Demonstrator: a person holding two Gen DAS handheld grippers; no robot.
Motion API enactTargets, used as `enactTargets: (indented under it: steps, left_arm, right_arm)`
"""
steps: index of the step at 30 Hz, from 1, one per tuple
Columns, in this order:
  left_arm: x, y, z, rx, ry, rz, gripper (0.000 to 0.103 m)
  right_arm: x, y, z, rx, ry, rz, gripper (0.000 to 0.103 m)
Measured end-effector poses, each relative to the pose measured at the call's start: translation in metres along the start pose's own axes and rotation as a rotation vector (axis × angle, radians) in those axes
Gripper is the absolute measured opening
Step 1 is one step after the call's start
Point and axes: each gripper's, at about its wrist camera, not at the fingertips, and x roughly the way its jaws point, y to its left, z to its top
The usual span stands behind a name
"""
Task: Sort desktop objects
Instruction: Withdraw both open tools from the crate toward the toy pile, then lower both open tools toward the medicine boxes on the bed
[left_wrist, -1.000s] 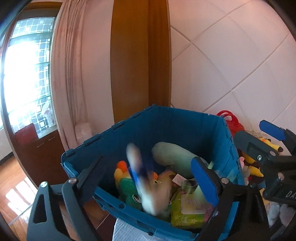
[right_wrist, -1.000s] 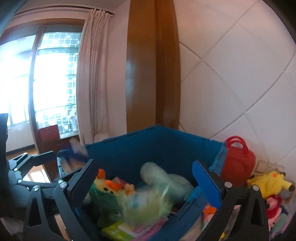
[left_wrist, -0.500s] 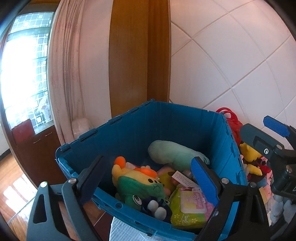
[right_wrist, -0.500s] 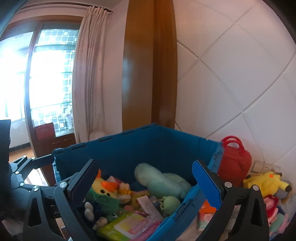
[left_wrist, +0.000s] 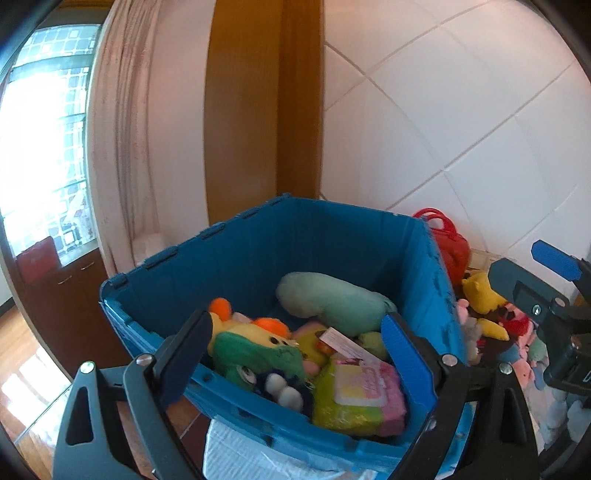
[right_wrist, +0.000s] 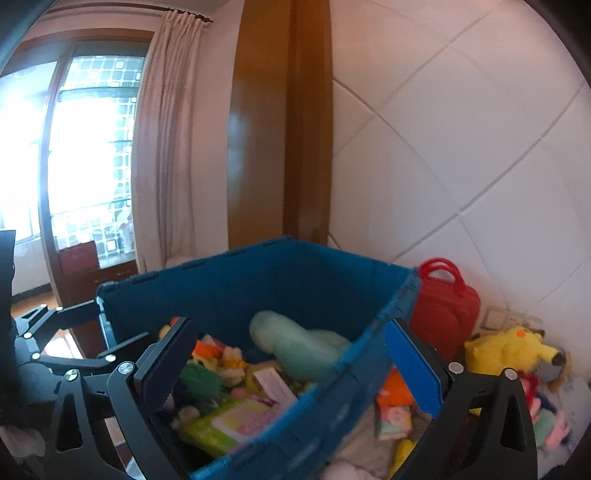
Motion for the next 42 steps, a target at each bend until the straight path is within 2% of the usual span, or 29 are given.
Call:
enactTargets:
  steps: [7,15,24,27,32,36,42]
  left_arm:
    - [-0.027,-0.041,-0.025,0.037,0.008,-0.076,0.094]
    - [-0.067,-0.109,-0.067,0.084,0.036,-0.165,0.094]
    - [-0.103,-0.172,-0.144,0.139,0.147,-0.215,0.094]
    - [-0.109,-0.182,-0.169,0.135,0.193,-0.229,0.094]
    - [-0.104,-0.185,-0.196,0.137,0.252,-0.213,0.094]
    - [-0.087,-0.185,-0.209,0.15,0.306,-0.19,0.094]
    - [-0.057,-0.196,-0.22,0.149,0.36,-0.229,0.094]
  right_arm:
    - [-0.044,-0.026,-0.028,0.028,0.017,-0.068,0.103]
    - [-0.113,-0.07,-0.074,0.065,0.054,-0.154,0.103]
    - [-0.204,-0.124,-0.154,0.163,0.116,-0.271,0.103]
    - [-0.228,-0.135,-0.179,0.195,0.136,-0.293,0.103]
    - [-0.26,-0.149,-0.202,0.261,0.106,-0.36,0.103]
    - [-0.253,-0.163,-0.222,0.322,0.196,-0.355,0.103]
    - [-0.232,-0.172,-0.251,0.337,0.287,-0.377,0.103]
